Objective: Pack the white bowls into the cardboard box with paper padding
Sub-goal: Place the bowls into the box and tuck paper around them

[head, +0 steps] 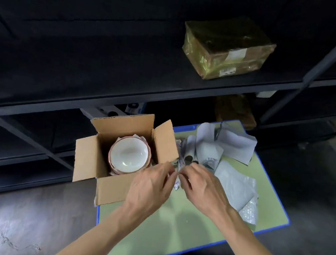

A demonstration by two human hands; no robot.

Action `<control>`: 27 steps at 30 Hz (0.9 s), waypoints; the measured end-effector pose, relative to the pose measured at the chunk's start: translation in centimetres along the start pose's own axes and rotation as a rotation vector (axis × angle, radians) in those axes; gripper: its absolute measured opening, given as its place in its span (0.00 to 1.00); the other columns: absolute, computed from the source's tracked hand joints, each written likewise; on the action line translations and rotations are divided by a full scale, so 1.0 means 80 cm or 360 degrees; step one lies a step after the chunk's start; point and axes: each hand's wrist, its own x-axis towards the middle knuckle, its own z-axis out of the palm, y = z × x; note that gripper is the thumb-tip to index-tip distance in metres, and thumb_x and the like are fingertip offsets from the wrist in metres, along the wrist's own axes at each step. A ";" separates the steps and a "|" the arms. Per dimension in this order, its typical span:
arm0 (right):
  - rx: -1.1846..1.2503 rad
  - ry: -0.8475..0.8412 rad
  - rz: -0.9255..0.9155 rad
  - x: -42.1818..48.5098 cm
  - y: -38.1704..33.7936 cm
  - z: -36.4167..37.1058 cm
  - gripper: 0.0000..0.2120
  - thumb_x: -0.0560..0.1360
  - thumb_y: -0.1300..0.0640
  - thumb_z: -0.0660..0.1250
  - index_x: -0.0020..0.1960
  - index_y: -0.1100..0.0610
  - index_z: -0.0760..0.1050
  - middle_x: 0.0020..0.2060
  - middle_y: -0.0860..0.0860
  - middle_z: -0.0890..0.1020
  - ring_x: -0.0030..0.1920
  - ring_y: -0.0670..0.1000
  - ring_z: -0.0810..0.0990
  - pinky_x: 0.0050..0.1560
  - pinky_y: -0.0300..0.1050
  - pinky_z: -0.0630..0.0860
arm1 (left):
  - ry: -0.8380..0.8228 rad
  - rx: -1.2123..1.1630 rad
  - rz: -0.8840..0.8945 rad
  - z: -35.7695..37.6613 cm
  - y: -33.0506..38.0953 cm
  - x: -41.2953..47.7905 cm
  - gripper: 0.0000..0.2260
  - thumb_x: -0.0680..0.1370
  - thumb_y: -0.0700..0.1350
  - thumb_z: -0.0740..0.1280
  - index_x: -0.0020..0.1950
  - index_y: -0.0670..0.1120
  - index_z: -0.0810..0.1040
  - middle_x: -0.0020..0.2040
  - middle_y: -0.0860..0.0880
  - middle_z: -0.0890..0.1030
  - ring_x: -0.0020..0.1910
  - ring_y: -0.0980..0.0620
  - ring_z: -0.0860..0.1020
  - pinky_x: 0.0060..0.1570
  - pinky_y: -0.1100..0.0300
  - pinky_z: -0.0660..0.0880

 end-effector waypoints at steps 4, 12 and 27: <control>0.0015 -0.0201 0.0223 -0.030 0.061 0.007 0.08 0.82 0.51 0.61 0.55 0.52 0.78 0.47 0.47 0.77 0.52 0.52 0.77 0.47 0.50 0.76 | -0.0264 0.0001 0.0025 0.050 0.029 0.000 0.09 0.81 0.54 0.58 0.47 0.51 0.73 0.39 0.53 0.78 0.38 0.49 0.77 0.37 0.50 0.73; -0.0165 -0.0565 0.0784 -0.084 0.189 0.014 0.19 0.81 0.50 0.63 0.70 0.53 0.70 0.66 0.50 0.73 0.66 0.53 0.70 0.57 0.51 0.76 | -0.0901 0.0316 -0.0097 0.166 0.045 0.034 0.17 0.81 0.56 0.60 0.64 0.48 0.73 0.57 0.46 0.77 0.54 0.43 0.79 0.52 0.50 0.76; -0.0067 -0.0441 0.0915 -0.072 0.249 0.034 0.25 0.75 0.51 0.69 0.70 0.52 0.69 0.61 0.52 0.76 0.61 0.55 0.73 0.60 0.48 0.71 | -0.1106 0.0441 -0.0366 0.235 0.081 0.037 0.24 0.81 0.56 0.62 0.71 0.47 0.59 0.60 0.44 0.74 0.53 0.43 0.78 0.49 0.51 0.74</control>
